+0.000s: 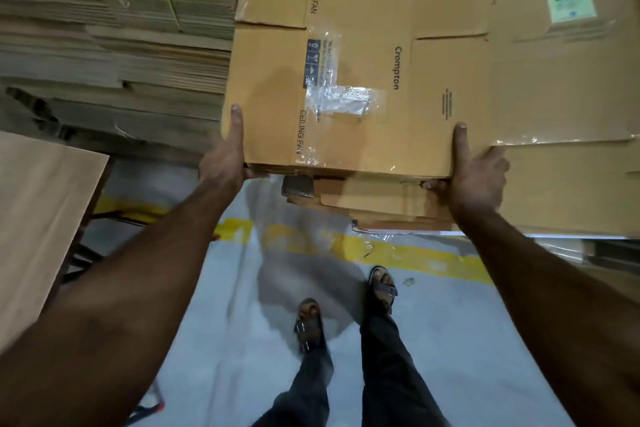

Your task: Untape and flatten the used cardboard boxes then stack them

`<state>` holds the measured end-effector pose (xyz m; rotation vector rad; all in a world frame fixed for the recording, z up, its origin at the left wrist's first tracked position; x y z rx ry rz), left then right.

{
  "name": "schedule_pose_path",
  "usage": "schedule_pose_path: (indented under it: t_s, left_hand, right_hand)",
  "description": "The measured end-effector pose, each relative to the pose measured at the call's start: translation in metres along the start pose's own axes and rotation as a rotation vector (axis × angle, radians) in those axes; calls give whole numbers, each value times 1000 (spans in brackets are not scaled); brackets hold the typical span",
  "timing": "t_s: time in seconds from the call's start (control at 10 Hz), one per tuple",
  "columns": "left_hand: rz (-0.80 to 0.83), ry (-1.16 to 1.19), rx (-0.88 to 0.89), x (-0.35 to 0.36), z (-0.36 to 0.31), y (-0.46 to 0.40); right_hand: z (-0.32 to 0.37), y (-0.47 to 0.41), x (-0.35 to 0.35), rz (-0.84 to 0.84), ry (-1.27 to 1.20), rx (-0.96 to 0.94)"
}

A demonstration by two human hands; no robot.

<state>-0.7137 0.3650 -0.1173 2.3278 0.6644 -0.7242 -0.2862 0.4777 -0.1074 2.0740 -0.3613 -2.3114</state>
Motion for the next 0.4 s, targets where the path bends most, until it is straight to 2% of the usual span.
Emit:
schedule_pose_path:
  t_s: [0.1,0.2,0.3,0.4]
  left_hand:
    - [-54,-146,-3,-3,1,0]
    - [6,-469,139,3,-14,6]
    - [6,-787,193,2,-17,24]
    - [2,-806,147,2,-27,41]
  right_hand:
    - [3,0,5,32,49,-16]
    - [2,-3,3,53,89,-30]
    - [4,4,-8,105,26,32]
    - [17,23,-13,93,-29,21]
Point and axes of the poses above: each hand's wrist, its own y-axis away from the middle knuckle, its own x-axis out of the palm, z = x × y, the point moved 9 cm from there along -y, towards the middle knuckle, and after that the axes turned 6 degrees about x, right-handed, at the moved point
